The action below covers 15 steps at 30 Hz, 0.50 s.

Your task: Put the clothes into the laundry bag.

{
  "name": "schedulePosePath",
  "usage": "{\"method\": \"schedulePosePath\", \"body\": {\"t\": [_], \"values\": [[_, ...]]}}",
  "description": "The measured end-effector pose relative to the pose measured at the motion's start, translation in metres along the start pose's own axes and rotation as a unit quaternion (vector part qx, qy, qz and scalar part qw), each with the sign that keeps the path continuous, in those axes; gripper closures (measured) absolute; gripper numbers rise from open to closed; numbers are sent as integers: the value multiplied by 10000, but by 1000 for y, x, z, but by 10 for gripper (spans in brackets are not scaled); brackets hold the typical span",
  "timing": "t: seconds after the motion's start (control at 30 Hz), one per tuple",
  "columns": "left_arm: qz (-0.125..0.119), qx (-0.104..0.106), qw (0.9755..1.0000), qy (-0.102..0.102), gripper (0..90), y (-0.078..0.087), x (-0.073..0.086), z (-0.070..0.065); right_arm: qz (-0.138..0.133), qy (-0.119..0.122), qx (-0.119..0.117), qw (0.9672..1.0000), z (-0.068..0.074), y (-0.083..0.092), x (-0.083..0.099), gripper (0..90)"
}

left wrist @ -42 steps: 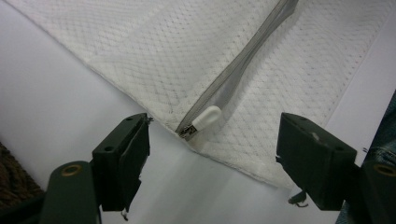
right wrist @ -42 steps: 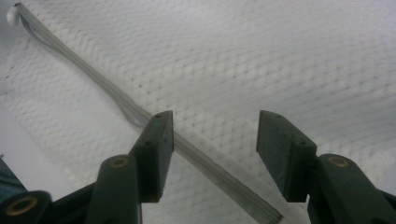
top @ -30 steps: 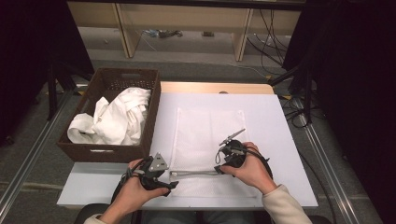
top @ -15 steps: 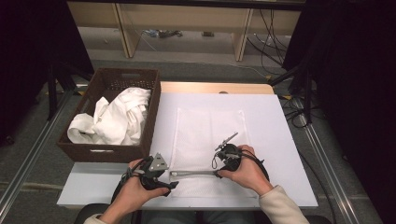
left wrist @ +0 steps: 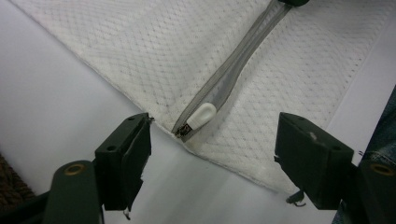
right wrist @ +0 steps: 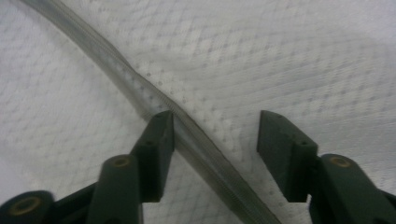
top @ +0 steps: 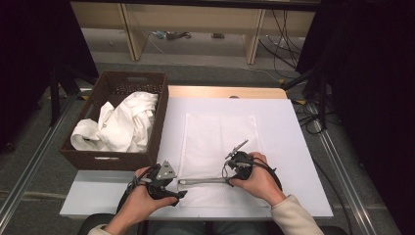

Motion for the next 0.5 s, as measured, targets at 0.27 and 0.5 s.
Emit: {"method": "schedulePosePath", "body": {"t": [0.27, 0.5], "values": [[-6, -7, 10000, 2, 268, 0, 0, 0, -359, -137, -67, 9992, -7, 1, -2, 644], [2, -26, 10000, 8, 269, 1, 0, 0, -508, -252, -121, 9983, -8, -1, -1, 743]]}}
Point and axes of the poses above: each handheld gripper's, and its own axes: y roughly backward along the jaws, x roughly out of its underside, z roughly to its left, the point moved 3 cm from there along -y, roughly forward along the jaws, and after that the axes turned 3 degrees about z, right-handed, at the moved point
